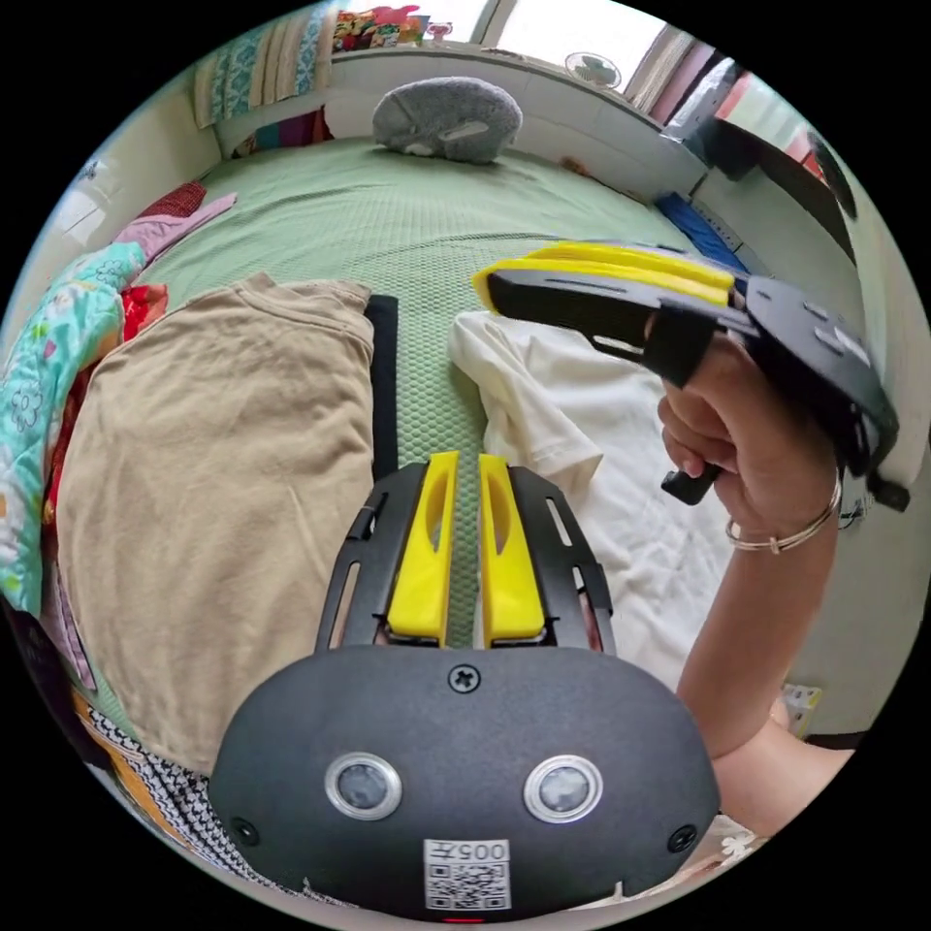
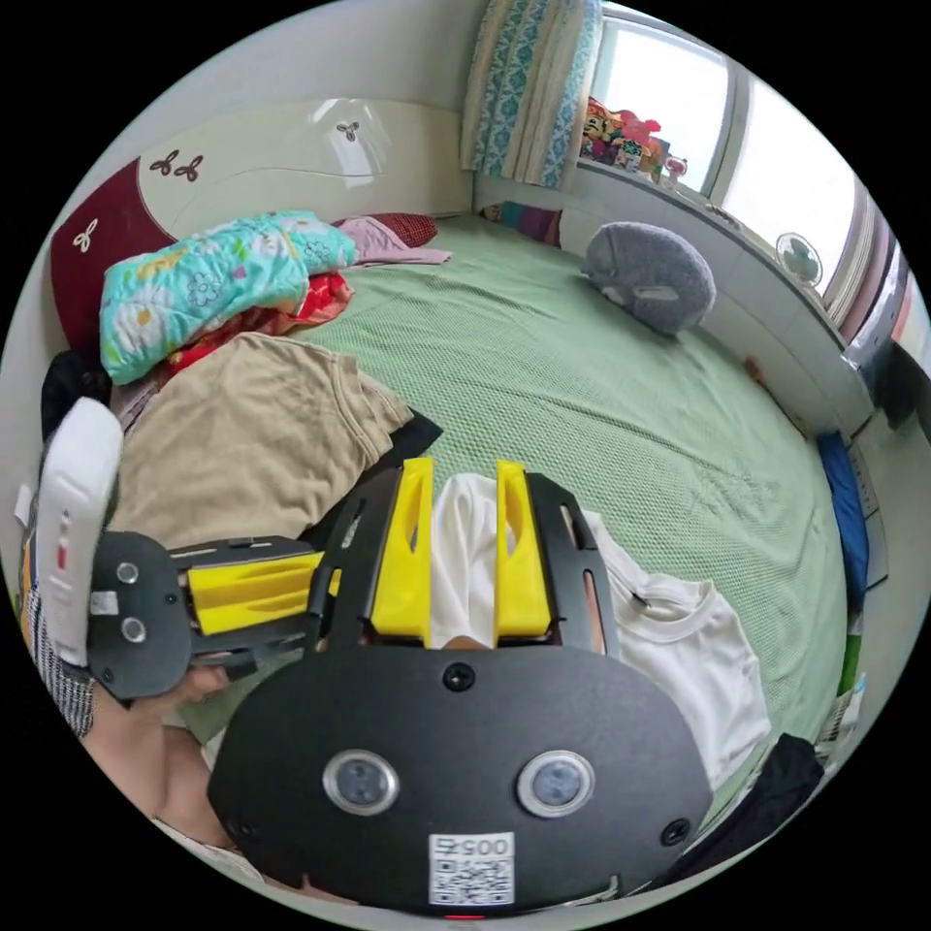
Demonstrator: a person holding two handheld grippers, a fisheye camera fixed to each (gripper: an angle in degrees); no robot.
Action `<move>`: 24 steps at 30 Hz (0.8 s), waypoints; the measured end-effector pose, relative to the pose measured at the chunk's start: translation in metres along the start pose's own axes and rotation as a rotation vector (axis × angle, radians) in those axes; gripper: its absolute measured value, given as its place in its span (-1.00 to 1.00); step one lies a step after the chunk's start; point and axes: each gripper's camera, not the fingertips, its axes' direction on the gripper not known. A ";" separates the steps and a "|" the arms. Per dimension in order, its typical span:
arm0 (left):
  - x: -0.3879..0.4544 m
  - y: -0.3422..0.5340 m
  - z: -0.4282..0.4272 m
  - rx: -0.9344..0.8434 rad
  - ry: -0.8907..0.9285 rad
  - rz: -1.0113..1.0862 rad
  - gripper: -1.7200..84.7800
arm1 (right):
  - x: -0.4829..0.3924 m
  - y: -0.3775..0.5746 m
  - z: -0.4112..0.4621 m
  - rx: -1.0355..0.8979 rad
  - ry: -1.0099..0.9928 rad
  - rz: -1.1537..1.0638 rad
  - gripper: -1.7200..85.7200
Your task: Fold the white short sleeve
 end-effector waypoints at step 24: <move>0.014 0.007 0.046 -0.015 0.169 0.032 -0.79 | 0.045 0.030 0.035 0.108 0.073 0.285 -0.98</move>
